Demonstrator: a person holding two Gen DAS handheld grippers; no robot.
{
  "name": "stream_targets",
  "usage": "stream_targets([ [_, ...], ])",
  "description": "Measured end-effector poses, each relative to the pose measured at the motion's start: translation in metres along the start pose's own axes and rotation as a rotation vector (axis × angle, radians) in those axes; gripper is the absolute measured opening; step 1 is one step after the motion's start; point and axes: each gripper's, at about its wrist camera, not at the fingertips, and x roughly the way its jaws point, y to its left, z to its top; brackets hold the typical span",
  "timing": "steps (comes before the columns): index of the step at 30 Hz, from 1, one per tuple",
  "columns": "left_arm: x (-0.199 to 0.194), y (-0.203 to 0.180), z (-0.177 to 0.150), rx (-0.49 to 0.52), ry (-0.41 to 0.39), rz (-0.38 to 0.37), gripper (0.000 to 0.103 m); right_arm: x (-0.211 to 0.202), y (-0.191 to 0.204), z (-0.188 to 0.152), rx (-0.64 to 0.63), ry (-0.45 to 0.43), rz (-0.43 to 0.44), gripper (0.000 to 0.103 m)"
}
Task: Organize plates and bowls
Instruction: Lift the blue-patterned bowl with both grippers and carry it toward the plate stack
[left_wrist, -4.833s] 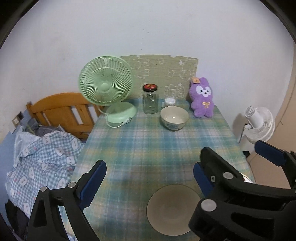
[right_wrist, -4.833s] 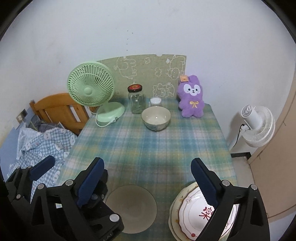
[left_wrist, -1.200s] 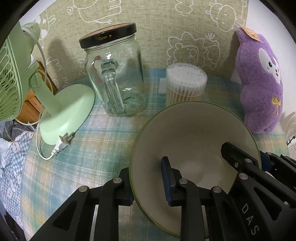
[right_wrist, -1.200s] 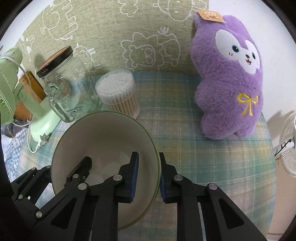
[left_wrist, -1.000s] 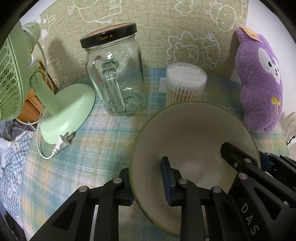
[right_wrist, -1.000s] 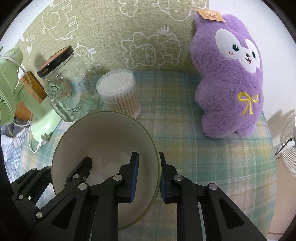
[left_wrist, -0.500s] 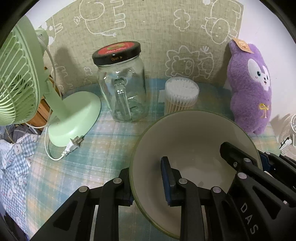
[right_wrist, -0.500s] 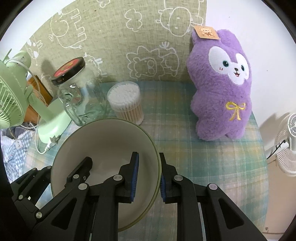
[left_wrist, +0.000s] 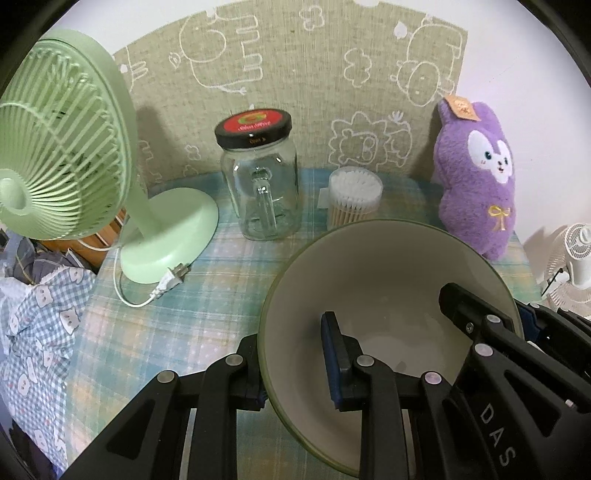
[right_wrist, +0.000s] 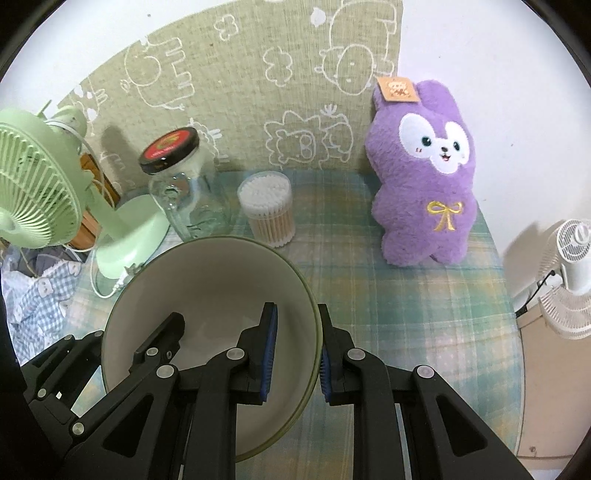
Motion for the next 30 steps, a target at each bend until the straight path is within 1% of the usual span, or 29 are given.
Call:
stream_targets([
  [13,-0.051,0.013,-0.019,0.012,-0.03,-0.016,0.022,-0.051,0.012,-0.023,0.014,-0.032,-0.016,0.023],
  [30,-0.125,0.031,-0.063,0.039,-0.071,-0.037,0.022,-0.13,0.034,-0.076,0.051,-0.075,-0.03,0.023],
])
